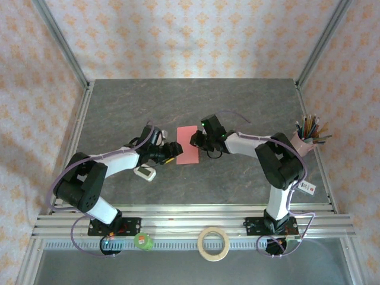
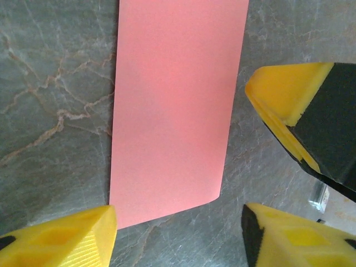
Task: Fold a paper plane with a square sheet of paper (pick it up from the middle)
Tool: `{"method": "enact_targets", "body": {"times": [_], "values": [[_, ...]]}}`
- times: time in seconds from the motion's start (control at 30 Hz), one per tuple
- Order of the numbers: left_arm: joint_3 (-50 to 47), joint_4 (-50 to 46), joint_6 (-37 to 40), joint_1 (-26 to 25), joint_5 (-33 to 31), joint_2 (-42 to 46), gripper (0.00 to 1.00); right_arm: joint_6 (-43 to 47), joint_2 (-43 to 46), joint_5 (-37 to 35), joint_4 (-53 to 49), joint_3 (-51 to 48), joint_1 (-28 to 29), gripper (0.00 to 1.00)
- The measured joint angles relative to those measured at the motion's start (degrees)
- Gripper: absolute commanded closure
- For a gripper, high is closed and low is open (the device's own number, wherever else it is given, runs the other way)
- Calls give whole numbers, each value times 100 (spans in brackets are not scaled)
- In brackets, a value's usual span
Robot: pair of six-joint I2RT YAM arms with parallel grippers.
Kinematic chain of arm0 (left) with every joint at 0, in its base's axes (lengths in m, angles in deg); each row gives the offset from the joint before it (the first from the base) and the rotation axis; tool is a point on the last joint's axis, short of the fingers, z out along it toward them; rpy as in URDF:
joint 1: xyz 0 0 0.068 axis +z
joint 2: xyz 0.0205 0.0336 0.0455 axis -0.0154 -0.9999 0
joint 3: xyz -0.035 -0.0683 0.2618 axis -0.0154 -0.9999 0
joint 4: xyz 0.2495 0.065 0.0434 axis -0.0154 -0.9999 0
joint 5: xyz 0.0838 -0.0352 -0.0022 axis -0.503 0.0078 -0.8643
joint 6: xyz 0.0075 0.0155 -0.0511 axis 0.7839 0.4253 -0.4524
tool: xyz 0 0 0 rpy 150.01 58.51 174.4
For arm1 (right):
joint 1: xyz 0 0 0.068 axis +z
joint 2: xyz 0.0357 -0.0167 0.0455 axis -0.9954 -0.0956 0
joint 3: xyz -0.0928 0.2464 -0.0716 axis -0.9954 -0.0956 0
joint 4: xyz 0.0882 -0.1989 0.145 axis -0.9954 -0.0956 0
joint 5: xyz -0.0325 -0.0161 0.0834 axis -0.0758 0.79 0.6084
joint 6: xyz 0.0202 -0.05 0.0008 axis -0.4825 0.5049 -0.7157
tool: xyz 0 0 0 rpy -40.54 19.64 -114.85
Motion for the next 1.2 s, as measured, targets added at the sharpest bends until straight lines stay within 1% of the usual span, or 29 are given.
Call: {"method": "enact_targets", "body": {"times": [0.17, 0.3, 0.43, 0.97, 1.2], "values": [[-101, 26, -68, -52, -2, -114, 52, -103, -227, -17, -35, 0, -9, 80], [-168, 46, -162, -79, -2, -216, 62, -164, -332, -44, -85, 2, -26, 82], [-188, 55, -162, -90, -2, -299, 67, -227, -341, -44, -87, 2, -48, 82], [-164, 245, -160, -90, 31, -535, 70, -293, -343, -39, -87, 2, -57, 83], [74, 474, -160, -74, 348, -763, 68, -308, -343, -39, -68, -13, -59, 83]]}}
